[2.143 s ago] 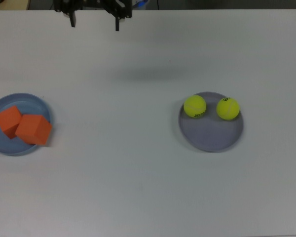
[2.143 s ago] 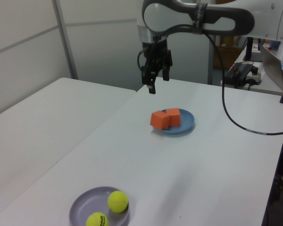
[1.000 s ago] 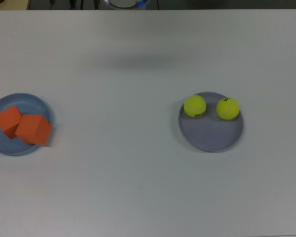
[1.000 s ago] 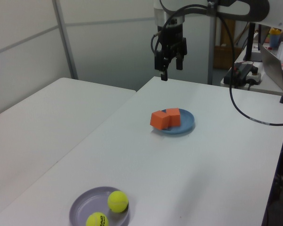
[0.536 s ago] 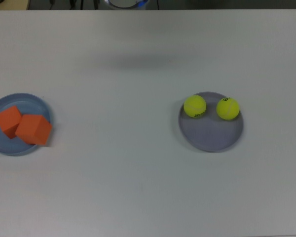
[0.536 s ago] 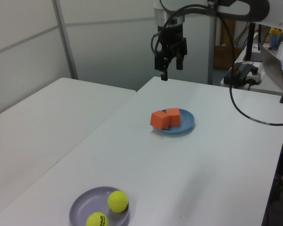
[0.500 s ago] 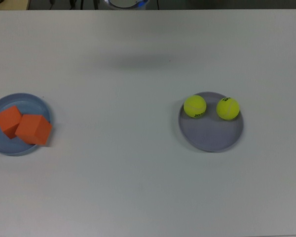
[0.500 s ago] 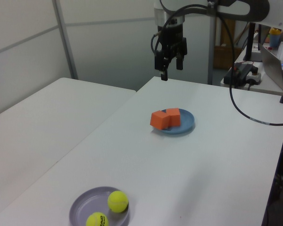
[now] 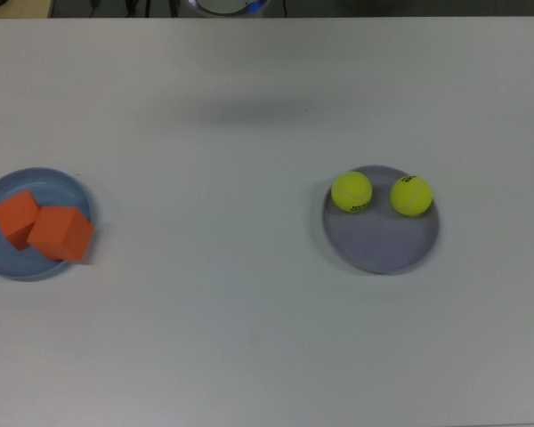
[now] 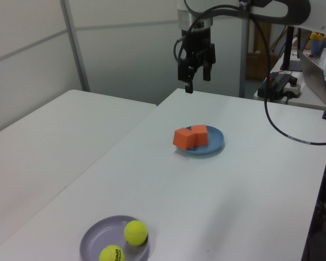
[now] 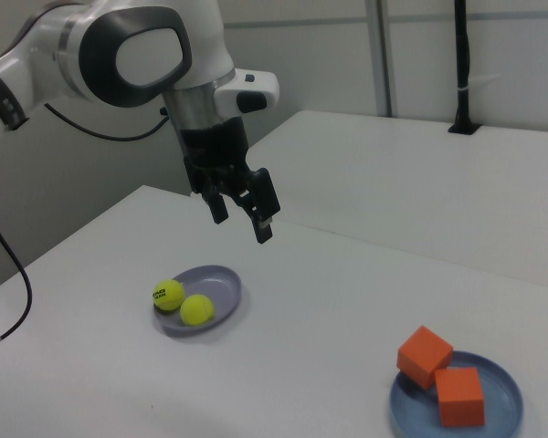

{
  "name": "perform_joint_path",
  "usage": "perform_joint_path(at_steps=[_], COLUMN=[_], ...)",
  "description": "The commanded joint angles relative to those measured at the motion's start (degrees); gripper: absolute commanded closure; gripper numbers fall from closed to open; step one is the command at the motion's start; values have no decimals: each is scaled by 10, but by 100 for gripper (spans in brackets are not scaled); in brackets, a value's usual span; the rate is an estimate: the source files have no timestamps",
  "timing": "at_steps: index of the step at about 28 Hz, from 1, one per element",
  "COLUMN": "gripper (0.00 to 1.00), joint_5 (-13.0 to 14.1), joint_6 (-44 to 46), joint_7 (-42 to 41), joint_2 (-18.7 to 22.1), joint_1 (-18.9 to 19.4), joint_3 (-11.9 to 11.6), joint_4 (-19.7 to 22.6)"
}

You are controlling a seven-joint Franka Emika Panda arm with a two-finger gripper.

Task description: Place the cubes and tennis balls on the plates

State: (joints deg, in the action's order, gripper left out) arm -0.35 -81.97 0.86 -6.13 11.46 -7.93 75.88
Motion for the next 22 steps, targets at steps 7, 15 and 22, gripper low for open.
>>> perform_joint_path(at_steps=[7,15,22], gripper=[0,0,0], joint_5=[20,25,26], joint_6=[8,6,7], joint_7=[9,8,8], joint_2=[9,9,9], joint_1=[0,0,1], joint_3=[3,4,4], joint_4=[4,4,4])
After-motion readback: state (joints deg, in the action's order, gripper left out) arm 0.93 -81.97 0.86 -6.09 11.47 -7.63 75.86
